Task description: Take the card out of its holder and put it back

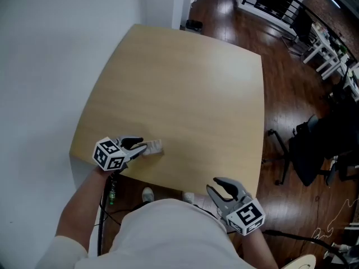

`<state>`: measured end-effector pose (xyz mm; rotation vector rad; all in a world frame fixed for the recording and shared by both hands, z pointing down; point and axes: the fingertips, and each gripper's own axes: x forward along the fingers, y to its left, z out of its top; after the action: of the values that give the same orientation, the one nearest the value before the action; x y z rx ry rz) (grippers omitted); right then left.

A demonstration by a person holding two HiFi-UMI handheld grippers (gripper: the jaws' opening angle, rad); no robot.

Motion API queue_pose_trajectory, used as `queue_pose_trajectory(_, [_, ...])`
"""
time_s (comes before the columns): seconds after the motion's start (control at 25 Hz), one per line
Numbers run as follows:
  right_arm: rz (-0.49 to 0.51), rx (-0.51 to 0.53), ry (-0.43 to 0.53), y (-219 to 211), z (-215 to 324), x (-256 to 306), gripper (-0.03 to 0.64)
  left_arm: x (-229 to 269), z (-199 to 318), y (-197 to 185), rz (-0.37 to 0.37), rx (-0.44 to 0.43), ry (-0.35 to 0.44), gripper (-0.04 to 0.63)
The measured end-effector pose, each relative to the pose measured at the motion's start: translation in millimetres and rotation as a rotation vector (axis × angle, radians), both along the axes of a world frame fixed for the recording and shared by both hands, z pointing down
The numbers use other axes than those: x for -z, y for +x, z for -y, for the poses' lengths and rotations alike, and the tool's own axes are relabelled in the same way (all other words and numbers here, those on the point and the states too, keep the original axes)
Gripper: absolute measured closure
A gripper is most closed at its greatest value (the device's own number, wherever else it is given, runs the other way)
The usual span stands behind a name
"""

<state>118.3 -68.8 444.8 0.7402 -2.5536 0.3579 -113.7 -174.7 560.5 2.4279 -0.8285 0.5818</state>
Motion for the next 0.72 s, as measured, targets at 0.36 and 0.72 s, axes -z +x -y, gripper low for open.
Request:
queue_pose_trajectory(0.36, [-0.029,-0.037,-0.001,-7.3,-6.9,-3.2,0.5,-1.2,-1.5,9.1,-0.054,-0.078,0.034,0.573])
queue_pose_trajectory(0.72, [-0.032,-0.072,-0.003,-13.0,-18.0,-7.3,0.5,-2.5,-2.9,8.7,-0.045,-0.091,0.058,0.578])
